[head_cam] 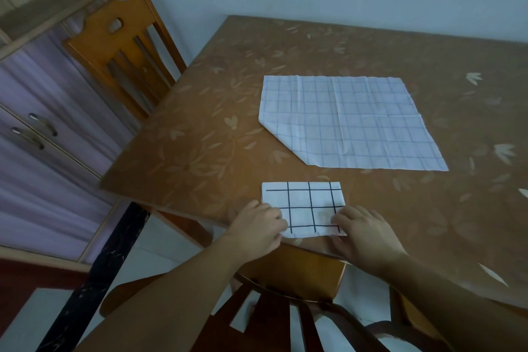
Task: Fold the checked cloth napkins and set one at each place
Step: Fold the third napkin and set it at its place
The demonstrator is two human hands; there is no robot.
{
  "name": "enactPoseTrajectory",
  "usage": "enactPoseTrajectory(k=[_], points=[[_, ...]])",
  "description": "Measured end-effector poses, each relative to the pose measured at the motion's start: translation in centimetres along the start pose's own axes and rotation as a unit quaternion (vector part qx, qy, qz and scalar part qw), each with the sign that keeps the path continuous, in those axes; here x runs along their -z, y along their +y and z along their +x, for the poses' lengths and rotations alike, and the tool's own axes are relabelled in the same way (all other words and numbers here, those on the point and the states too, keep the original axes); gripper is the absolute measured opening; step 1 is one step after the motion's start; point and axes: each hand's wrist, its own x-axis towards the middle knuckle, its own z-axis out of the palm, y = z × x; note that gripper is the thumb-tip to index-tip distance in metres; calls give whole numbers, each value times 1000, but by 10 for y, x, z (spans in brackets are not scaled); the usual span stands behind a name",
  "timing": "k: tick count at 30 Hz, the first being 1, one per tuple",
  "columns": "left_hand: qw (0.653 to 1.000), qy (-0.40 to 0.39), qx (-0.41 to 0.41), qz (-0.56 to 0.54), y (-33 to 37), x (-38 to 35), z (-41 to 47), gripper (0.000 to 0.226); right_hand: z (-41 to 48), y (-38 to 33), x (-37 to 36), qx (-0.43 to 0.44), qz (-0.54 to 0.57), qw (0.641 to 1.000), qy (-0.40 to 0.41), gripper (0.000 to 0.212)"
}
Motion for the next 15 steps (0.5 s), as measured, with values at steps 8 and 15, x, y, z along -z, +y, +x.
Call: enactPoseTrajectory(k=[8, 15], points=[[993, -59, 55, 91, -2, 19, 22, 26, 0, -5, 0, -34, 21, 999, -1, 22], [997, -33, 77, -5, -4, 17, 9, 31, -1, -9, 12, -59, 29, 998, -5, 28]])
